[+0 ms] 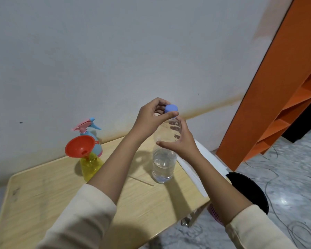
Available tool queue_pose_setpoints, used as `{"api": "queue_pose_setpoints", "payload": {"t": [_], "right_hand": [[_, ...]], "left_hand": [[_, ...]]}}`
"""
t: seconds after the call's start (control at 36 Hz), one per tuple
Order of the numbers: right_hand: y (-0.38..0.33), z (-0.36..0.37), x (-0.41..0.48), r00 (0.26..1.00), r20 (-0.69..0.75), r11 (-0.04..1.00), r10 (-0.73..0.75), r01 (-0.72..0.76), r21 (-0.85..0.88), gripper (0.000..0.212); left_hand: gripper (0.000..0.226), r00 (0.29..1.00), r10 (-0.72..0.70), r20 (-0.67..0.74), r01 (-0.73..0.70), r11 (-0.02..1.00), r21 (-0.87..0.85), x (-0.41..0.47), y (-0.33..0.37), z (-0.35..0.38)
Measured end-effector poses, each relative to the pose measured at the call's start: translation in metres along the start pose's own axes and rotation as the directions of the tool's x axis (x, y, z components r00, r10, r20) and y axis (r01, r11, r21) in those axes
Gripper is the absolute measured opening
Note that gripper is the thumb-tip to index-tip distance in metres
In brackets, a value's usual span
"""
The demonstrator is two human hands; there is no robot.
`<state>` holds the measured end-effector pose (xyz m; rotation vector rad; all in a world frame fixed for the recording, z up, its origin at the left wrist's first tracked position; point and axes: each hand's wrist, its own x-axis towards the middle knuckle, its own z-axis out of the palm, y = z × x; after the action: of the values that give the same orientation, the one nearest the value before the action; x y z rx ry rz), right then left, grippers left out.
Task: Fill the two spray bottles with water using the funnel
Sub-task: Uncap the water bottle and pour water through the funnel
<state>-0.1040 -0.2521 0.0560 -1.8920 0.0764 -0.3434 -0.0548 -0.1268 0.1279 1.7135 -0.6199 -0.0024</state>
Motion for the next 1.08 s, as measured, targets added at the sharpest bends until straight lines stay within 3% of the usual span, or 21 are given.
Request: {"api": "queue_pose_setpoints", "payload": {"t": [0.11,0.28,0.42,0.56,0.72,0.81,1.0,1.08], "right_hand": [[-0.005,0.007,-0.001,0.999,0.04,0.998,-0.017,0.02,-0.061,0.095],[-0.003,0.003,-0.002,1.0,0.003,1.0,-0.012,0.012,-0.026,0.098],[-0.004,-0.001,-0.002,1.0,0.022,1.0,0.0,0.0,-0.02,0.098],[-0.005,0.003,-0.002,1.0,0.024,0.999,-0.011,0.012,-0.035,0.098],[-0.002,0.007,-0.001,1.0,-0.018,1.0,-0.011,0.011,-0.021,0.096],[-0.001,0.011,-0.003,0.999,-0.028,1.0,-0.015,0.015,0.002,0.094],[0.008,0.018,-0.009,0.996,-0.08,0.996,-0.026,0.033,0.086,0.092],[0.011,0.018,-0.011,0.995,-0.1,0.991,-0.022,0.035,0.126,0.091]], "left_hand": [[0.038,0.99,0.076,-0.119,-0.038,0.955,0.294,0.004,0.003,0.009],[0.023,0.998,0.048,0.032,-0.053,0.983,0.175,0.0,0.005,0.006],[0.043,0.984,-0.034,0.173,0.02,0.997,0.08,-0.006,-0.002,-0.002],[0.027,0.999,0.038,0.02,-0.038,0.999,-0.012,-0.004,0.01,-0.001],[0.025,0.945,0.065,-0.321,-0.111,0.986,-0.125,-0.005,0.009,-0.014],[0.029,0.918,-0.061,-0.393,0.021,0.994,-0.105,-0.032,-0.036,-0.019],[0.031,0.843,-0.426,-0.328,0.461,0.887,0.032,-0.131,-0.163,-0.006],[0.03,0.821,-0.482,-0.307,0.524,0.849,0.07,-0.164,-0.194,0.001]]}}
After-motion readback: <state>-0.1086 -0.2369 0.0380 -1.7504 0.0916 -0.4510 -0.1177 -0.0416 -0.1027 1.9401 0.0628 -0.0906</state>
